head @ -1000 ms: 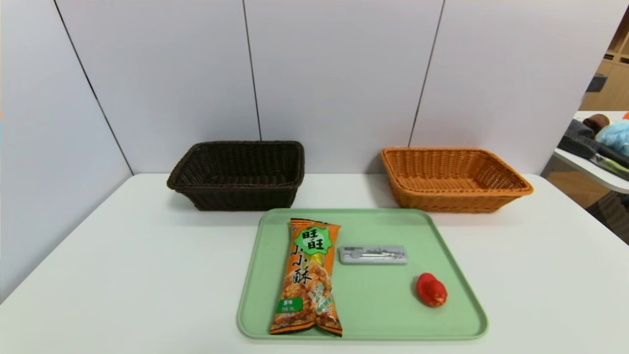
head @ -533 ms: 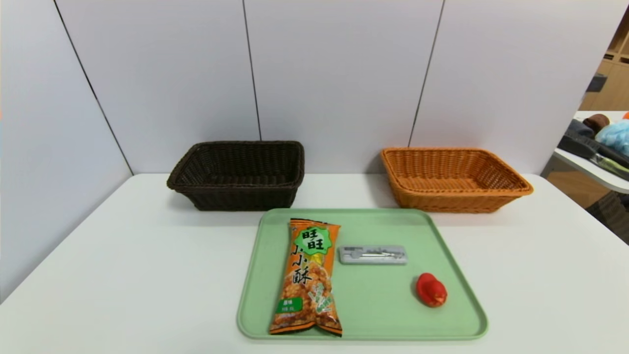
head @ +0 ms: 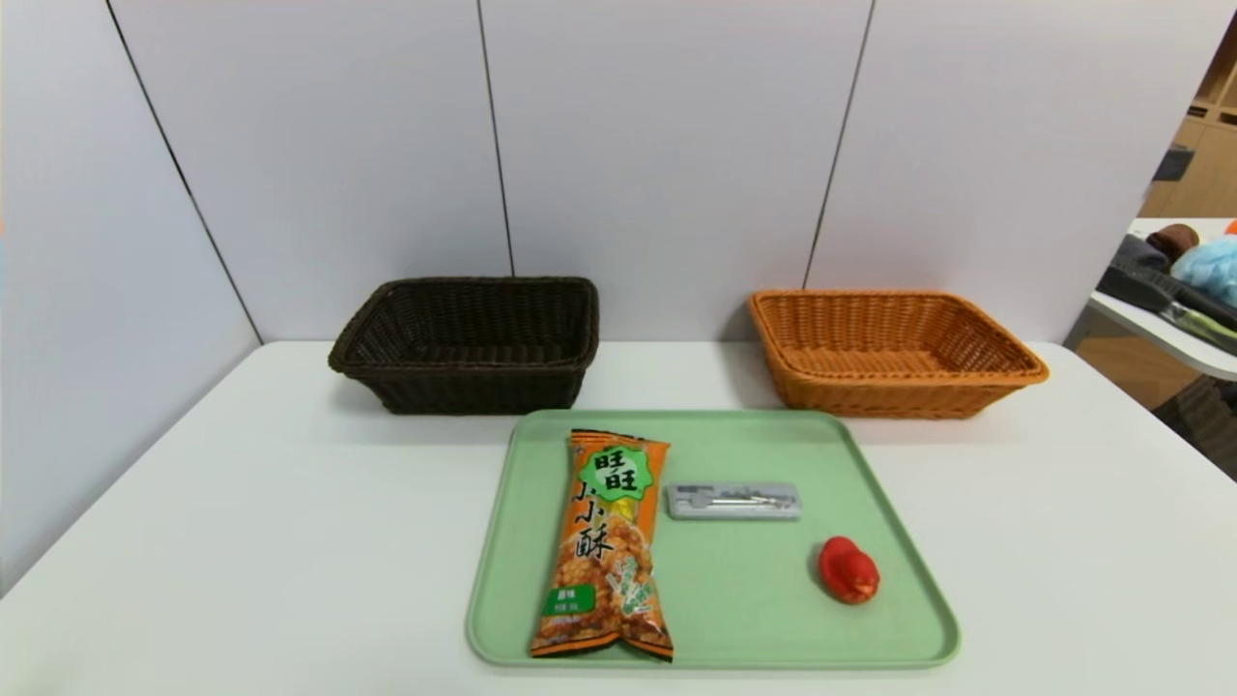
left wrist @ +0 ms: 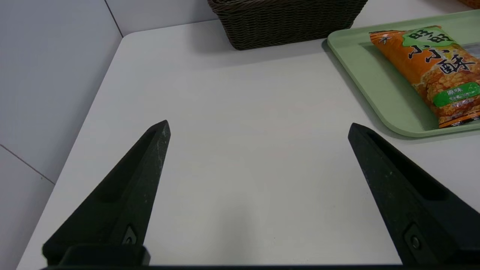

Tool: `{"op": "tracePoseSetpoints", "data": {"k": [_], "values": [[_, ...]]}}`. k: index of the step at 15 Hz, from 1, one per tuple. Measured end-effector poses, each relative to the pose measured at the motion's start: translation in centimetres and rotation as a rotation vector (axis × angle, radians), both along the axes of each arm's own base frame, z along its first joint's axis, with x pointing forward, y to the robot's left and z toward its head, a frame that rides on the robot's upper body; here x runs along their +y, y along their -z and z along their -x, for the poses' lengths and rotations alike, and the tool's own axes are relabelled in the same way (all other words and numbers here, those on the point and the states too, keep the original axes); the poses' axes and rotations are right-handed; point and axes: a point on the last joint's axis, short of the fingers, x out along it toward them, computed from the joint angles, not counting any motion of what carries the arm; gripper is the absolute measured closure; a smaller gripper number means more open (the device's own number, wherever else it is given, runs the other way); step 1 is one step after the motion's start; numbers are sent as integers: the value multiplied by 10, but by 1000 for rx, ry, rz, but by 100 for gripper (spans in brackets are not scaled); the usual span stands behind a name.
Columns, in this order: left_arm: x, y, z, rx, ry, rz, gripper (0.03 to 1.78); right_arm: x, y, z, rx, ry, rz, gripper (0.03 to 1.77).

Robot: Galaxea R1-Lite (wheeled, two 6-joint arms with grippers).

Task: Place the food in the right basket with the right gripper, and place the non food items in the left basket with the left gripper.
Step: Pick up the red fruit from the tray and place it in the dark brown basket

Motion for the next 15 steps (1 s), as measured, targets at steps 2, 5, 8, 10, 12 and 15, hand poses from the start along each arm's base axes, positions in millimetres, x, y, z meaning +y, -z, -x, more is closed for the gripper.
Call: {"op": "tracePoseSetpoints", "data": {"k": [2,5,8,10,12,15], "values": [[0,-24,-15,41,3,0,12,0,-13,-8,50,-5,0,9],[0,-54,-46,136,7,-6,12,0,-34,-29,155,-6,1,9],[0,-76,-83,235,12,-7,12,0,-52,-57,263,9,-25,9],[-1,-84,-107,292,24,-7,12,0,-60,-77,331,14,-41,9],[-5,-85,-128,363,47,-5,12,0,-66,-95,395,13,-46,9],[-11,-86,-156,456,72,8,12,0,-70,-122,482,15,-47,9]]}}
